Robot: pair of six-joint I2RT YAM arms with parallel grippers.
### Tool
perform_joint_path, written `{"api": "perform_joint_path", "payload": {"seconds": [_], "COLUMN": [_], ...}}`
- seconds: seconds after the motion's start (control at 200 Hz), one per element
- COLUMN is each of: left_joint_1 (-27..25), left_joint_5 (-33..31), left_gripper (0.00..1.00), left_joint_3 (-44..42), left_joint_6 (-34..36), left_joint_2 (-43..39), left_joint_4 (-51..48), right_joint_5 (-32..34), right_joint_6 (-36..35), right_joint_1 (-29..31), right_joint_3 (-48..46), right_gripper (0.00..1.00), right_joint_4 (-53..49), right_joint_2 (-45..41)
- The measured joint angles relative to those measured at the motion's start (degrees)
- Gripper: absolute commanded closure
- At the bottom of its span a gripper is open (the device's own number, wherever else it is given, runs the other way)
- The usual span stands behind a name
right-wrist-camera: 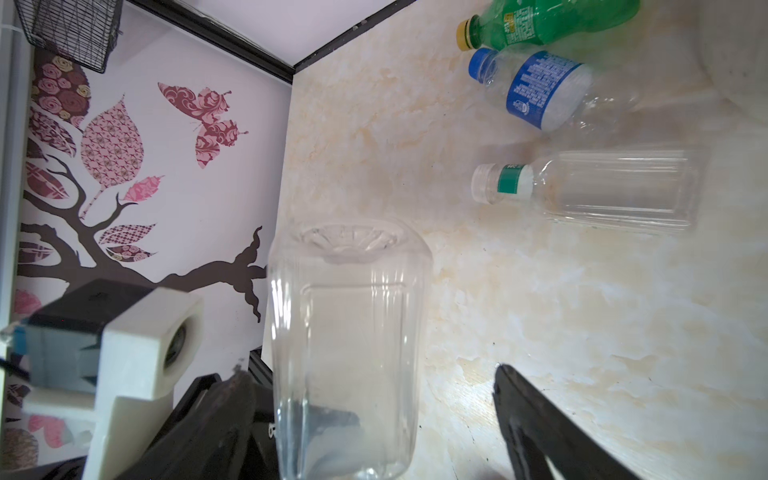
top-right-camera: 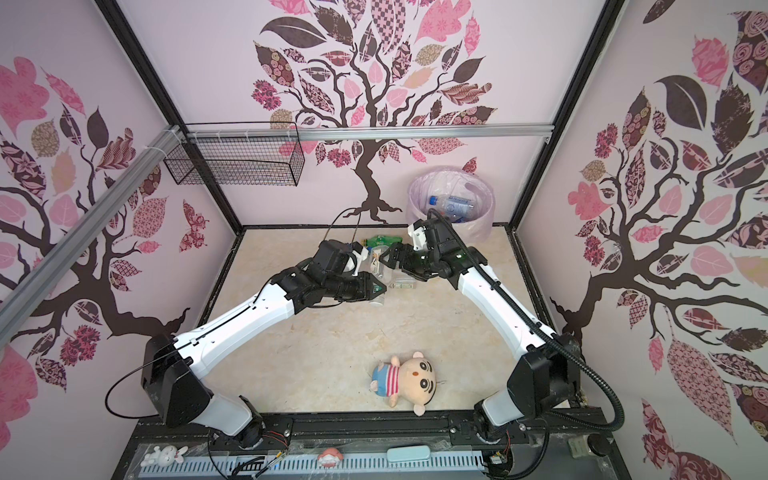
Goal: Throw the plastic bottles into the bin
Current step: 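Lift the crane-labelled bottle with the left gripper while the right gripper grasps its base, then carry the crane-labelled bottle with the right gripper over the bin and release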
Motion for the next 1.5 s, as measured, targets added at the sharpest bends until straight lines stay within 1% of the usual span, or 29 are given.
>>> {"api": "perform_joint_path", "payload": {"seconds": [0.13, 0.315, 0.435, 0.475, 0.565, 0.625, 0.79, 0.89, 1.155, 1.37, 1.5], "left_joint_1": [-0.1, -0.1, -0.1, -0.1, -0.1, -0.1, -0.2, -0.3, 0.4, 1.9, 1.9], "left_joint_5": [0.2, 0.5, 0.8, 0.8, 0.8, 0.8, 0.7, 0.5, -1.2, -3.8, -4.5], "left_gripper": [0.71, 0.70, 0.70, 0.70, 0.67, 0.66, 0.58, 0.56, 0.33, 0.16, 0.06], "left_joint_3": [0.0, 0.1, 0.1, 0.1, 0.3, 0.3, 0.3, 0.6, 2.9, 8.8, 13.8], "left_joint_6": [-0.7, -0.9, -0.9, -0.9, -0.9, -0.9, -0.8, -0.6, 0.9, 1.7, 2.6], "left_joint_2": [-0.7, -0.7, -0.6, -0.5, -0.4, -0.3, -0.3, -0.5, -3.3, -5.2, -4.9], "left_joint_4": [0.0, -0.2, -0.2, -0.3, -0.5, -0.7, -1.2, -1.7, -4.9, -9.1, -11.2], "right_joint_5": [-1.6, -4.0, -4.8, -5.0, -5.3, -5.3, -5.1, -4.2, 1.4, 6.6, 8.4], "right_joint_6": [1.6, 3.4, 4.2, 4.3, 4.6, 4.6, 4.5, 3.8, -0.2, -3.7, -4.8], "right_joint_1": [0.0, 0.0, 0.1, 0.3, 0.3, 0.3, 0.4, 0.4, 0.8, -0.6, -3.0], "right_joint_3": [-0.4, -0.7, -0.7, -0.7, -0.7, -0.7, -0.3, 1.7, 11.2, 21.0, 28.8], "right_gripper": [0.17, 0.18, 0.23, 0.26, 0.35, 0.39, 0.42, 0.45, 0.46, 0.46, 0.46], "right_joint_4": [2.6, 5.4, 5.8, 6.0, 6.2, 6.2, 5.0, 2.4, -5.3, -11.7, -15.0], "right_joint_2": [0.6, 1.8, 2.5, 2.8, 3.1, 3.1, 3.1, 3.6, 4.2, 4.3, 5.3]}}
